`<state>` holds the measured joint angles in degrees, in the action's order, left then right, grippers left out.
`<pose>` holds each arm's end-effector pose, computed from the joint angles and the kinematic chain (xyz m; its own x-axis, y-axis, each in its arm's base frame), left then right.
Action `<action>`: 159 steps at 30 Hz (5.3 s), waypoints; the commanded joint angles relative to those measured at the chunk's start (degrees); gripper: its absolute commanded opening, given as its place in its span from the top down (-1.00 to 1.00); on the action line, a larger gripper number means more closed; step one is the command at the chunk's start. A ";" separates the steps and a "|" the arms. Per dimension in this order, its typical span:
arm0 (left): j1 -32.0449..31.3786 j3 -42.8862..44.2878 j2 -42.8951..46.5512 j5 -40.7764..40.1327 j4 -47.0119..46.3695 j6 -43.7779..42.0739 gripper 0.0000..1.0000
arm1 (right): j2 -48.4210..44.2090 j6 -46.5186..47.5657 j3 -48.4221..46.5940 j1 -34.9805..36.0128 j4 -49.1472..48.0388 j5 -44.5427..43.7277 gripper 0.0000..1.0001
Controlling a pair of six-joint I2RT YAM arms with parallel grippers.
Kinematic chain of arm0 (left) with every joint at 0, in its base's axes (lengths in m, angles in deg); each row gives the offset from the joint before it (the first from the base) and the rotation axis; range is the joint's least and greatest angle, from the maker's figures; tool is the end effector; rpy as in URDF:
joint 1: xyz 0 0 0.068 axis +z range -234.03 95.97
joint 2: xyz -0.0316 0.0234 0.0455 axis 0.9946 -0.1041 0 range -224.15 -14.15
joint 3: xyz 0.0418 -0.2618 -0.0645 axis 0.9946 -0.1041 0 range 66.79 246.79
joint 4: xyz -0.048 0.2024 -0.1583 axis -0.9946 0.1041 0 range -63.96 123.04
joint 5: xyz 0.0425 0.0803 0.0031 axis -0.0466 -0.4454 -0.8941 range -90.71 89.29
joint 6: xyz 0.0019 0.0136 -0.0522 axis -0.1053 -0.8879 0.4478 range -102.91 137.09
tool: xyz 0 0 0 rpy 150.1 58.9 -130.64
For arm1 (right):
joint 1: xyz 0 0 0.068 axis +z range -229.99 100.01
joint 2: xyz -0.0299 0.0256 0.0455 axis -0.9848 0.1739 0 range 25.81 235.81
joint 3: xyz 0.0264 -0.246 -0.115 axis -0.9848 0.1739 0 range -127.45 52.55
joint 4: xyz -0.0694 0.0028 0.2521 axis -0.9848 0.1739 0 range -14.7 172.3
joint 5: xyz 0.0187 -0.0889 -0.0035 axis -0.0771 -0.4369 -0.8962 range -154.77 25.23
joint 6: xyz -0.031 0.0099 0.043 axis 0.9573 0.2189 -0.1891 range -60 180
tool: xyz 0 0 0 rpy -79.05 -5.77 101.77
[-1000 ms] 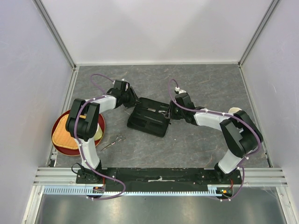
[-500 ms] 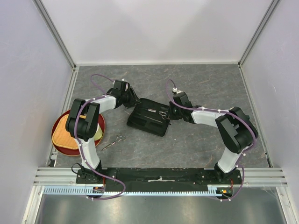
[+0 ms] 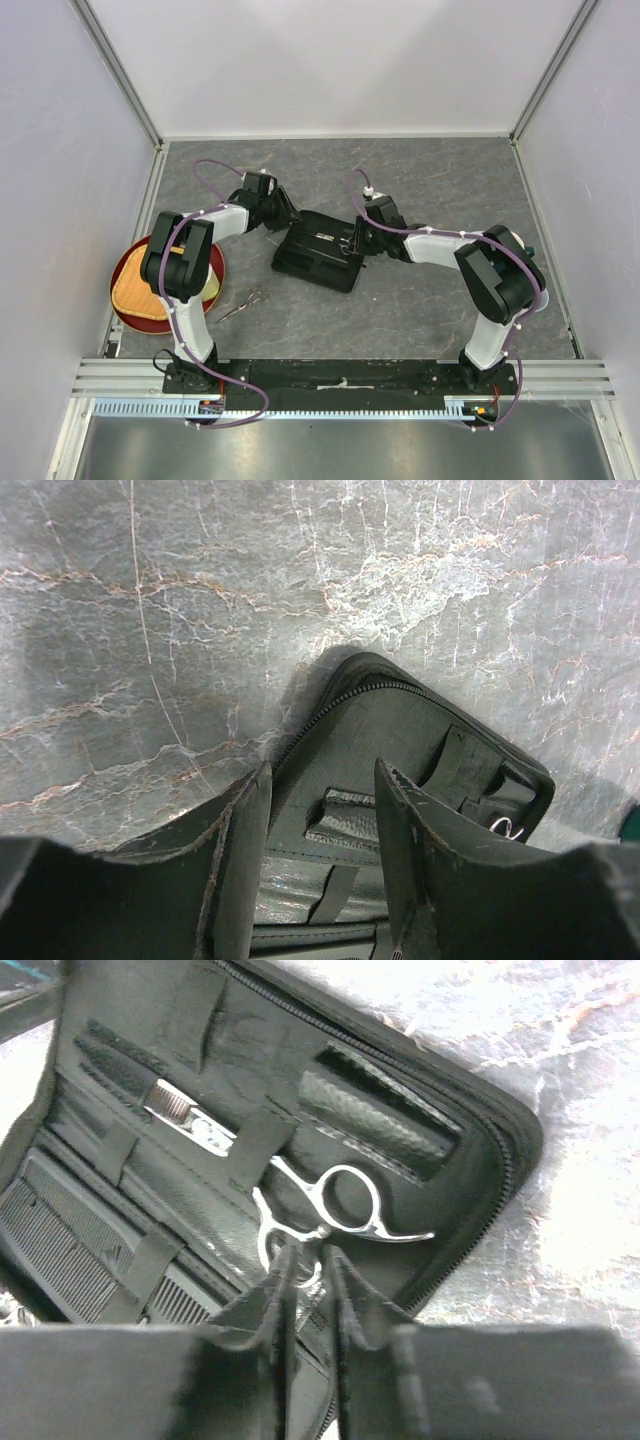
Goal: Sort the hair-cutting tools
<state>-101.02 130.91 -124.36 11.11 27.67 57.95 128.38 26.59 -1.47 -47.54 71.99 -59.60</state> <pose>0.3780 -0.1233 0.1458 -0.8085 -0.4225 -0.4096 -0.1470 0.8190 -0.5546 0.3035 0.1969 0.1496 -0.8238 0.1261 -0.5526 -0.1608 0.8829 0.4412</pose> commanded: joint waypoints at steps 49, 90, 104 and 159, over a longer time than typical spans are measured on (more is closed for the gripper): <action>-4.54 -27.64 38.32 -18.06 24.39 0.10 -0.04 | -24.69 0.89 8.14 3.32 12.10 -1.65 -0.18; -7.97 -17.98 37.34 -28.34 29.92 -5.26 0.96 | -25.66 -0.25 7.53 3.50 12.71 -1.30 -0.13; -9.02 -16.04 52.64 -21.05 31.51 -3.51 0.96 | -30.84 2.82 9.54 6.05 5.78 3.97 -0.28; -9.37 -19.55 69.26 -5.68 -1.37 39.04 0.23 | -17.57 26.64 -0.12 31.19 -34.84 -23.37 1.00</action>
<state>-110.27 113.56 -55.58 1.56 31.21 98.84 114.24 53.41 0.10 -16.20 35.21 -85.33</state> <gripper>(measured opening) 0.171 0.021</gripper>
